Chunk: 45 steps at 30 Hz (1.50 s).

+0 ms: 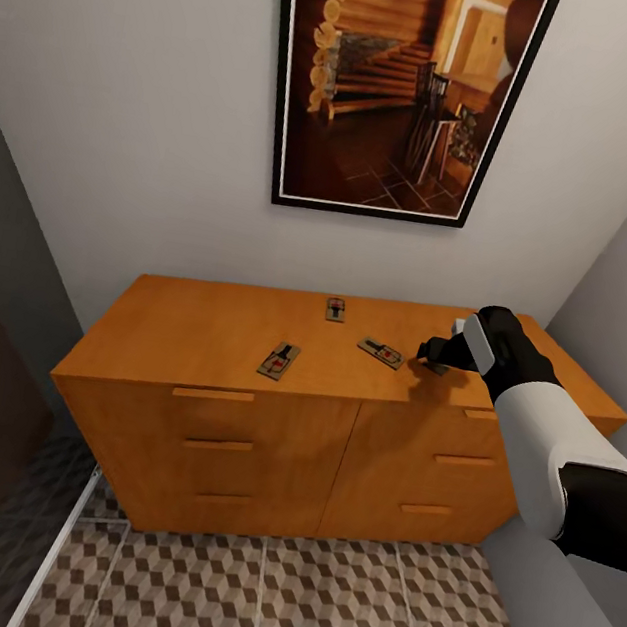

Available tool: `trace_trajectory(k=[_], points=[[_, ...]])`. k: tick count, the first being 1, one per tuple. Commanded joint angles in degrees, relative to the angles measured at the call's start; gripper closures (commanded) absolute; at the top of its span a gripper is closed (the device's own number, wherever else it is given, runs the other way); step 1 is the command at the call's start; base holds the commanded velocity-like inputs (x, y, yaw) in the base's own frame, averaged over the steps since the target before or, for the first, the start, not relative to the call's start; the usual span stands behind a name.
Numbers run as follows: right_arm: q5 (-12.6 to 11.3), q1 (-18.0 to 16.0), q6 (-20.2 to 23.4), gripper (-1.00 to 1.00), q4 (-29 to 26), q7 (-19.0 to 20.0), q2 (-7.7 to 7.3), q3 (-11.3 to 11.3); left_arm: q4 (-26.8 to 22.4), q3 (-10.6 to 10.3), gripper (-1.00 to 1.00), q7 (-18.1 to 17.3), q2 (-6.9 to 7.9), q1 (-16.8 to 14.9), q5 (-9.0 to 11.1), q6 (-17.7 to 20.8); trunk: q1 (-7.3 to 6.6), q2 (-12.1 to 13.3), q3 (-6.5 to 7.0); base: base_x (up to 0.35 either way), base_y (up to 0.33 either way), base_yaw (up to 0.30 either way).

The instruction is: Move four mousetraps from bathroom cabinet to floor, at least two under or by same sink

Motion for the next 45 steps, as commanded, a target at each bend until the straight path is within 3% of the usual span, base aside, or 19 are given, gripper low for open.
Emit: trace_trajectory(k=[1, 45], points=[[-0.5, 0.0, 0.2, -1.0, 0.9, -0.5, -0.05, 0.2, 0.2, 0.5, -1.0, -0.6, 0.03, -0.1, 0.1, -0.2, 0.0, 0.0, -0.06, 0.0, 0.0, 0.0], [-0.5, 0.0, 0.2, -1.0, 1.0, -0.5, -0.04, 0.3, 0.2, 0.4, -1.0, -0.6, 0.03, -0.1, 0.1, -0.1, 0.0, 0.0, -0.06, 0.0, 0.0, 0.0]])
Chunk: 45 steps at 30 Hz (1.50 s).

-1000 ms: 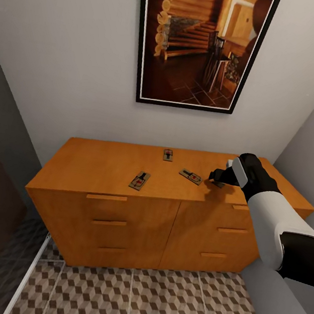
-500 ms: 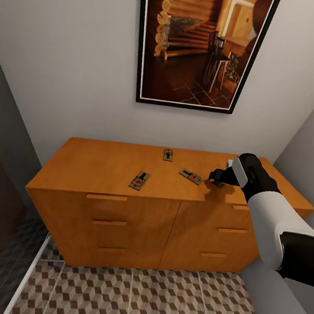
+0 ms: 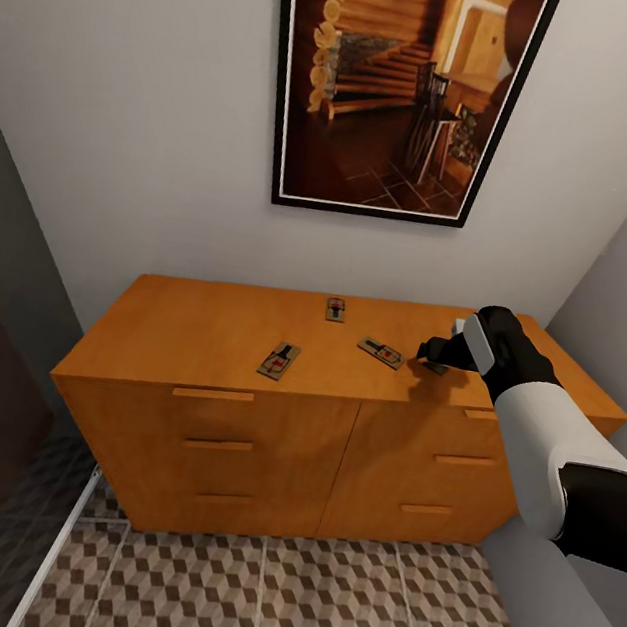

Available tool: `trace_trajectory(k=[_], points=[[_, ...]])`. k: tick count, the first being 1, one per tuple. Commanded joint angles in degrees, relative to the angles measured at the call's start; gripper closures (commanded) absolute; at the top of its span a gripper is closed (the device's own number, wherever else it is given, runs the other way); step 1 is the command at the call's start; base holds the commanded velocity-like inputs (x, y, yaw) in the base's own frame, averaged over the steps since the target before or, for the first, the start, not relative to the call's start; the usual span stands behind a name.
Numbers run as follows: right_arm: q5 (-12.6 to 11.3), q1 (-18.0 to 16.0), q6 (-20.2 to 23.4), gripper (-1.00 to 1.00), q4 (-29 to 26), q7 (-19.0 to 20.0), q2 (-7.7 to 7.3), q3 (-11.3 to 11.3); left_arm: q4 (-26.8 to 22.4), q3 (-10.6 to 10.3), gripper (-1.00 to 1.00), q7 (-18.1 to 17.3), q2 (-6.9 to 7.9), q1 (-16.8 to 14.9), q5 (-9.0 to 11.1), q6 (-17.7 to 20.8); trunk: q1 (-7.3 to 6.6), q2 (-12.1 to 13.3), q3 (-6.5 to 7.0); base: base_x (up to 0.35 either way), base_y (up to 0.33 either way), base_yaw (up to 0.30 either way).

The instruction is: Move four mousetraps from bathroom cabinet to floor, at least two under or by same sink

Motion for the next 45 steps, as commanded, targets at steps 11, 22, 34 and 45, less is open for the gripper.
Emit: trace_trajectory(k=[11, 22, 34, 45], points=[[-0.4, 0.0, 0.2, -1.0, 1.1, -0.5, -0.05, 0.2, 0.2, 0.5, -1.0, -0.6, 0.03, -0.1, 0.1, -0.3, 0.0, 0.0, -0.06, 0.0, 0.0, 0.0], [-0.4, 0.0, 0.2, -1.0, 1.1, -0.5, -0.05, 0.2, 0.2, 0.5, -1.0, -0.6, 0.03, -0.1, 0.1, -0.3, 0.0, 0.0, -0.06, 0.0, 0.0, 0.0], [-0.4, 0.0, 0.2, -1.0, 1.1, -0.5, -0.06, 0.2, 0.2, 0.5, -1.0, -0.6, -0.05, -0.1, 0.1, -0.3, 0.0, 0.0, -0.06, 0.0, 0.0, 0.0], [-0.4, 0.0, 0.2, -1.0, 1.1, -0.5, -0.05, 0.2, 0.2, 0.5, -1.0, -0.6, -0.05, -0.1, 0.1, -0.3, 0.0, 0.0, -0.06, 0.0, 0.0, 0.0]])
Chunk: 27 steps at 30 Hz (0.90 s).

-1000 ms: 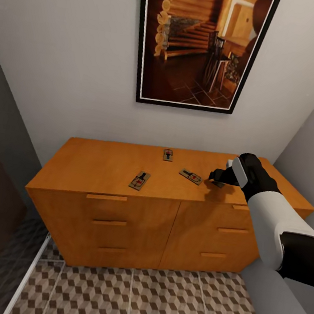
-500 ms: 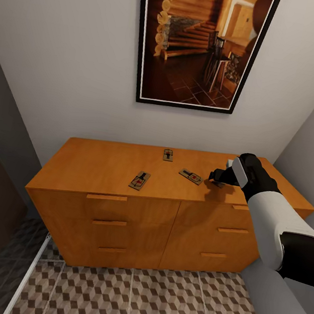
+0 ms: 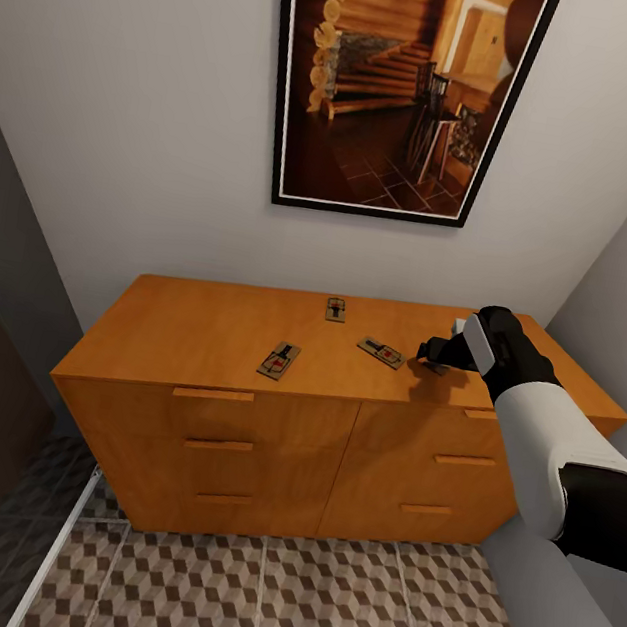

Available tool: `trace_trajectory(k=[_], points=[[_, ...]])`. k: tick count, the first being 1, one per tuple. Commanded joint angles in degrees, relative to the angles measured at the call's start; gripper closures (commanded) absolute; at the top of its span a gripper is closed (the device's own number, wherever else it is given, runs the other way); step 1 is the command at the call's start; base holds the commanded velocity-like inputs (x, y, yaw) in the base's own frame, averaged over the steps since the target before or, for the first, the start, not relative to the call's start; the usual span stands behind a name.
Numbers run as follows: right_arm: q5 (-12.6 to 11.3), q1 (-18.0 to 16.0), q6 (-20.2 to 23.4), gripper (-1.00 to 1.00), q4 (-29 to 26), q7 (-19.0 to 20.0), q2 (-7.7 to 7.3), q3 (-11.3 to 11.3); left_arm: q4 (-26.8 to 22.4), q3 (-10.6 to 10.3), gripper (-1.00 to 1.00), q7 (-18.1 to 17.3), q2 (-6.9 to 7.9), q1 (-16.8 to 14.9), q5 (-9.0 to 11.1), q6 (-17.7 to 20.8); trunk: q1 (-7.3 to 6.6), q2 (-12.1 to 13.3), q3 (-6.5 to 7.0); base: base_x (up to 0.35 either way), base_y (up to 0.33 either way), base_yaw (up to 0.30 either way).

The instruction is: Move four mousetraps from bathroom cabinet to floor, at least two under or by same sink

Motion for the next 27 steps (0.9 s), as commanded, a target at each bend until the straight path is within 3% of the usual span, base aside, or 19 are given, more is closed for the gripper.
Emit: trace_trajectory(k=[1, 27], points=[[-0.4, 0.0, 0.2, -1.0, 1.1, -0.5, -0.04, 0.2, 0.2, 0.5, -1.0, -0.6, 0.03, -0.1, 0.1, -0.3, 0.0, 0.0, -0.06, 0.0, 0.0, 0.0], [-0.5, 0.0, 0.1, -1.0, 1.8, -0.3, 0.04, 0.3, 0.2, 0.5, -1.0, -0.6, 0.03, -0.1, 0.1, -0.3, 0.0, 0.0, -0.06, 0.0, 0.0, 0.0]])
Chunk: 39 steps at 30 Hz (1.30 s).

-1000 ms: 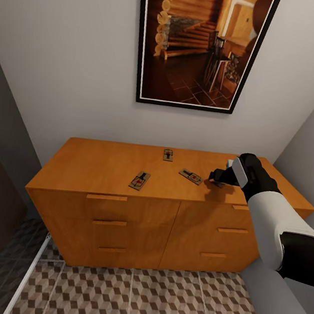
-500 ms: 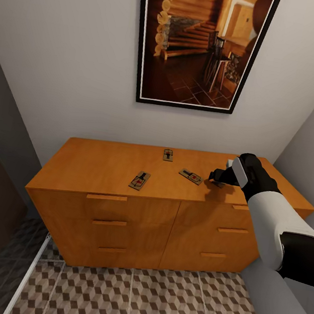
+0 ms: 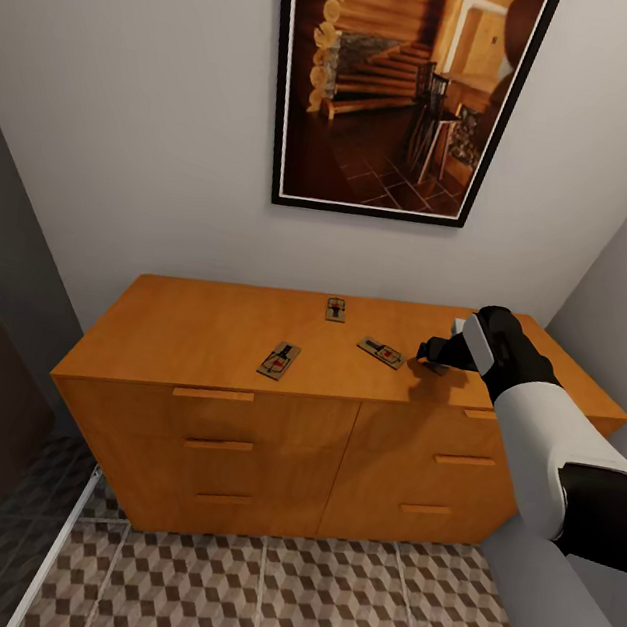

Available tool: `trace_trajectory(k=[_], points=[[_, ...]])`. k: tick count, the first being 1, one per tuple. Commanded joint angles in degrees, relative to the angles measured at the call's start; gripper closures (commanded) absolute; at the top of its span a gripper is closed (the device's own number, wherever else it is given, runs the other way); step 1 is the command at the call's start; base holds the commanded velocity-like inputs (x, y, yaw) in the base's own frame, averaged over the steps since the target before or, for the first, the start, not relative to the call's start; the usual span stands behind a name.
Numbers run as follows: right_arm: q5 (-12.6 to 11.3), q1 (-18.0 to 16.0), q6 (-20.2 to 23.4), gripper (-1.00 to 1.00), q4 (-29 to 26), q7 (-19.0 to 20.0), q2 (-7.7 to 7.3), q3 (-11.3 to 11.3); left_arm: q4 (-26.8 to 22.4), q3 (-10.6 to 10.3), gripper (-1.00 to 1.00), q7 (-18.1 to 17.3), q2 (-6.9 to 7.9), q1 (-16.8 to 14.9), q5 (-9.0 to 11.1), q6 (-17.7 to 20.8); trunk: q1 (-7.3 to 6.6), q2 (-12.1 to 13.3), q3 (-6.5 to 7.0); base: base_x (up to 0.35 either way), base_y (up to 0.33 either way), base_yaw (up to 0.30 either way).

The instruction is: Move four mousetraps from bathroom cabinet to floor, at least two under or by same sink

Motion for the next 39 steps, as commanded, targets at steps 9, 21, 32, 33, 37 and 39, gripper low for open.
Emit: trace_trajectory(k=[9, 21, 32, 33, 37, 39], points=[[-0.8, 0.0, 0.2, -1.0, 1.8, -0.4, -0.01, 0.2, 0.2, 0.5, -1.0, -0.6, 0.03, -0.1, 0.1, -0.3, 0.01, 0.0, -0.06, 0.0, 0.0, 0.0], [-0.8, 0.0, 0.1, -1.0, 1.9, -0.4, 0.06, 0.2, 0.2, 0.5, -1.0, -0.6, 0.03, -0.1, 0.1, -0.3, 0.01, 0.0, -0.06, 0.0, 0.0, 0.0], [-0.9, 0.0, 0.1, -1.0, 1.9, -0.5, 0.06, 0.2, 0.2, 0.5, -1.0, -0.6, 0.03, -0.1, 0.1, -0.2, 0.01, 0.0, -0.06, 0.0, 0.0, 0.0], [-0.9, 0.0, 0.1, -1.0, 1.9, -0.4, 0.06, 0.2, 0.2, 0.5, -1.0, -0.6, 0.03, -0.1, 0.1, -0.2, 0.01, 0.0, -0.06, 0.0, 0.0, 0.0], [-0.8, 0.0, 0.1, -1.0, 2.1, -0.4, 0.02, 0.2, 0.2, 0.5, -1.0, -0.6, 0.03, -0.1, 0.1, -0.2, 0.01, 0.0, -0.06, 0.0, 0.0, 0.0], [-0.8, 0.0, 0.0, -1.0, 2.6, -0.3, 0.0, 0.2, 0.2, 0.5, -1.0, -0.5, 0.03, -0.1, 0.1, -0.2, 0.01, 0.0, -0.06, 0.0, 0.0, 0.0]])
